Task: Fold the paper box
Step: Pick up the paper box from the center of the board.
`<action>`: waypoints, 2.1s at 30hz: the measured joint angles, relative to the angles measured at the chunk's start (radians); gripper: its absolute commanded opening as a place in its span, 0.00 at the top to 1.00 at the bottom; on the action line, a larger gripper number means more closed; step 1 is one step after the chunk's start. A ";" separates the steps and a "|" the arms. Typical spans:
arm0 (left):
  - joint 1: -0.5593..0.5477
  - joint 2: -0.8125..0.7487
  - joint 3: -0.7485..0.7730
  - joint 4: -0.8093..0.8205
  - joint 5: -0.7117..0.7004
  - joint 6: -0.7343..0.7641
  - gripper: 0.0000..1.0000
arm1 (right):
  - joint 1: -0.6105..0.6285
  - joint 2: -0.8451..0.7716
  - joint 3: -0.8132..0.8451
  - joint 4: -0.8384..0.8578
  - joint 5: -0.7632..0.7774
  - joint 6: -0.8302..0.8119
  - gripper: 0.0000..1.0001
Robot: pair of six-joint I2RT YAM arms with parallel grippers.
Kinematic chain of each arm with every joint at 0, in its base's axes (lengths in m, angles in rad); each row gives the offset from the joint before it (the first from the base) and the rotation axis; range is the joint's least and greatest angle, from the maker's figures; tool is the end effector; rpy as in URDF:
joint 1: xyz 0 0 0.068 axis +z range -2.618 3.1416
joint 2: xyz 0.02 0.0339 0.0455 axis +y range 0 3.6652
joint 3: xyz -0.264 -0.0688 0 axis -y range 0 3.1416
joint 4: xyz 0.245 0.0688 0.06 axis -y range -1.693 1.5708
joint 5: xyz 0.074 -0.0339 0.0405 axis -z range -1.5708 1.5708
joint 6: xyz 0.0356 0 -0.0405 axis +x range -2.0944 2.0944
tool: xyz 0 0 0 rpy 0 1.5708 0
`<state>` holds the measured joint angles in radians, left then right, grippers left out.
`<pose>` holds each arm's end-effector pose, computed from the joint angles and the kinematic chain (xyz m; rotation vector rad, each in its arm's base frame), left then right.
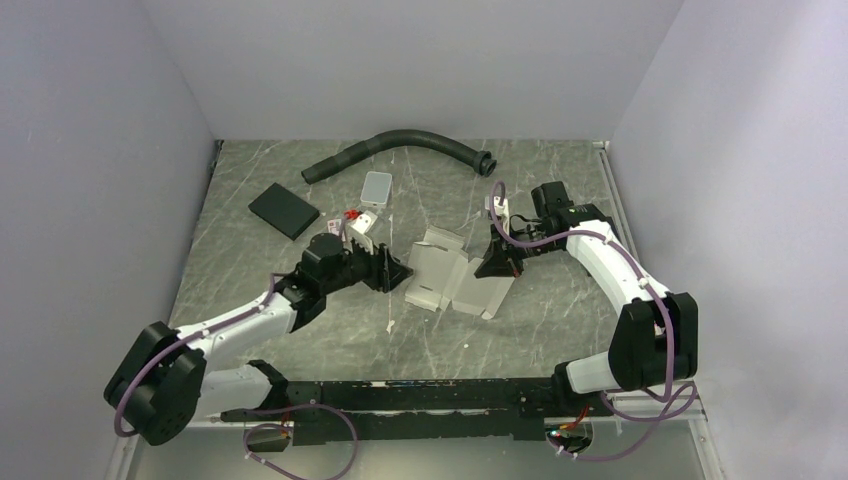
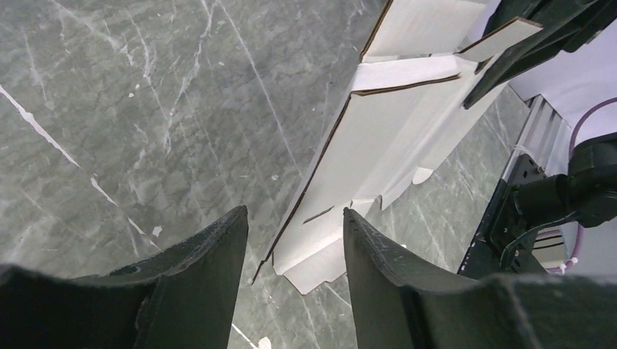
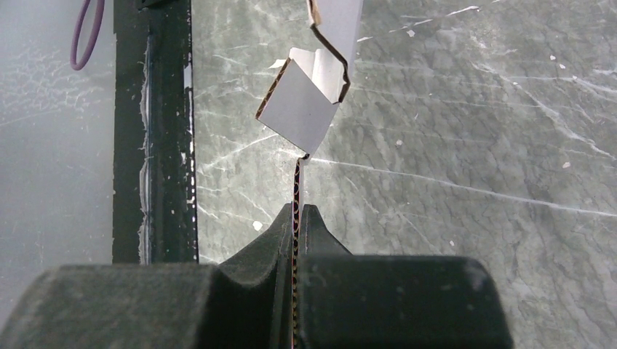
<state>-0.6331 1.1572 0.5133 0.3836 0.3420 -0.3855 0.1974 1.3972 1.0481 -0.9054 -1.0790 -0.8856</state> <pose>0.1943 -0.1574 0.2285 0.4911 1.8783 -1.0113 0.2423 0.0805 0.2598 -1.3443 1.8181 1.1476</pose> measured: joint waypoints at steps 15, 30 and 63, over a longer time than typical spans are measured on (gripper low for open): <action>-0.019 0.117 0.054 0.060 0.000 0.004 1.00 | 0.002 0.008 0.000 0.005 0.003 0.016 1.00; -0.208 0.115 0.054 0.037 -0.253 0.013 1.00 | 0.024 0.060 0.000 0.130 0.062 0.225 1.00; -0.216 -0.010 0.086 -0.092 -0.340 -0.070 0.46 | 0.060 0.092 0.000 0.150 0.129 0.218 1.00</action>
<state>-0.8490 1.1477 0.5995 0.2916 0.0021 -0.4557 0.2569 1.4895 1.0481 -0.7551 -0.9504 -0.6678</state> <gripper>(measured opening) 0.478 0.030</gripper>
